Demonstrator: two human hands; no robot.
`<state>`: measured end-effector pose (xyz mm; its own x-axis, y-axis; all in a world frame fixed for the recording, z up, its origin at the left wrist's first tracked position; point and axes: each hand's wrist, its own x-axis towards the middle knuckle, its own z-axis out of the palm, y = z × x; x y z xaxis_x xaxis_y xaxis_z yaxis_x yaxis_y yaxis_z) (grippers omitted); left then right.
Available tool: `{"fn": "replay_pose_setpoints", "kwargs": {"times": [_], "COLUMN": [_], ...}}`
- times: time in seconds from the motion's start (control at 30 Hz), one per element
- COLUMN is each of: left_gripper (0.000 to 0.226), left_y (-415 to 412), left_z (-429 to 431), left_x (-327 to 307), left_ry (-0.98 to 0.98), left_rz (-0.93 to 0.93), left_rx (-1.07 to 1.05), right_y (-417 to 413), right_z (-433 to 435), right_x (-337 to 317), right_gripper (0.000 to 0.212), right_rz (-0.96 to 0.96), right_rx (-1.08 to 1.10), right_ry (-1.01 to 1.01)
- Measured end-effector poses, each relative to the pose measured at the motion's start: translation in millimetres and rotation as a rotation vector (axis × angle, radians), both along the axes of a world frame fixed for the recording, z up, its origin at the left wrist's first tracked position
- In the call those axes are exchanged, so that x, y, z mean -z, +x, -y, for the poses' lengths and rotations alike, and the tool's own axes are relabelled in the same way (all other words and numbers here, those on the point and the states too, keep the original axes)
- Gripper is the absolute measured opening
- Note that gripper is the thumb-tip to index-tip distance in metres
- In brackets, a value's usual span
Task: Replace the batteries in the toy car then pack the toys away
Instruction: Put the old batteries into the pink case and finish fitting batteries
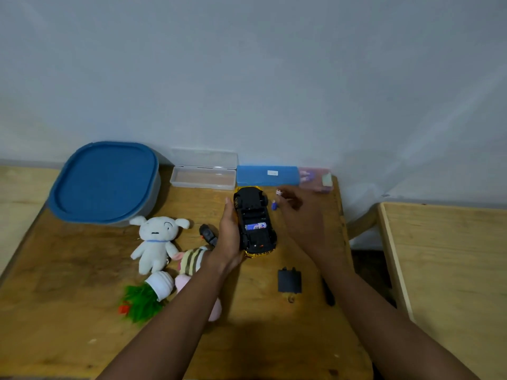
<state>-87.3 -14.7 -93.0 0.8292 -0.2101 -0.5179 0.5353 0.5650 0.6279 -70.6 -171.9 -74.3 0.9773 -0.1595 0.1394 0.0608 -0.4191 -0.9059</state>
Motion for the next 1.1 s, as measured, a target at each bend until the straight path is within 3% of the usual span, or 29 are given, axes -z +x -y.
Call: {"fn": "replay_pose_setpoints", "kwargs": {"times": [0.1, 0.4, 0.6, 0.93, 1.1], "left_gripper": [0.082, 0.075, 0.070, 0.073, 0.074], "left_y": [-10, -29, -38, -36, -35], "left_z": [3, 5, 2, -4, -4], "left_x": [-13, -42, -50, -46, -48], "left_ry": [-0.020, 0.023, 0.062, 0.078, 0.094], "left_rz": [0.030, 0.166, 0.210, 0.217, 0.195], "left_rx": [0.005, 0.045, 0.041, 0.024, 0.011], "right_y": [-28, -66, -75, -71, -70], "right_z": [-11, -21, -32, -47, -54], "right_x": [-19, -38, -40, -40, -39], "right_gripper": [0.020, 0.023, 0.023, 0.019, 0.032], "right_rz": [0.031, 0.261, 0.219, 0.156, 0.079], "right_rx": [-0.017, -0.114, -0.146, -0.065, 0.054], "right_ry": [0.017, -0.249, -0.311, -0.249, -0.161]}}
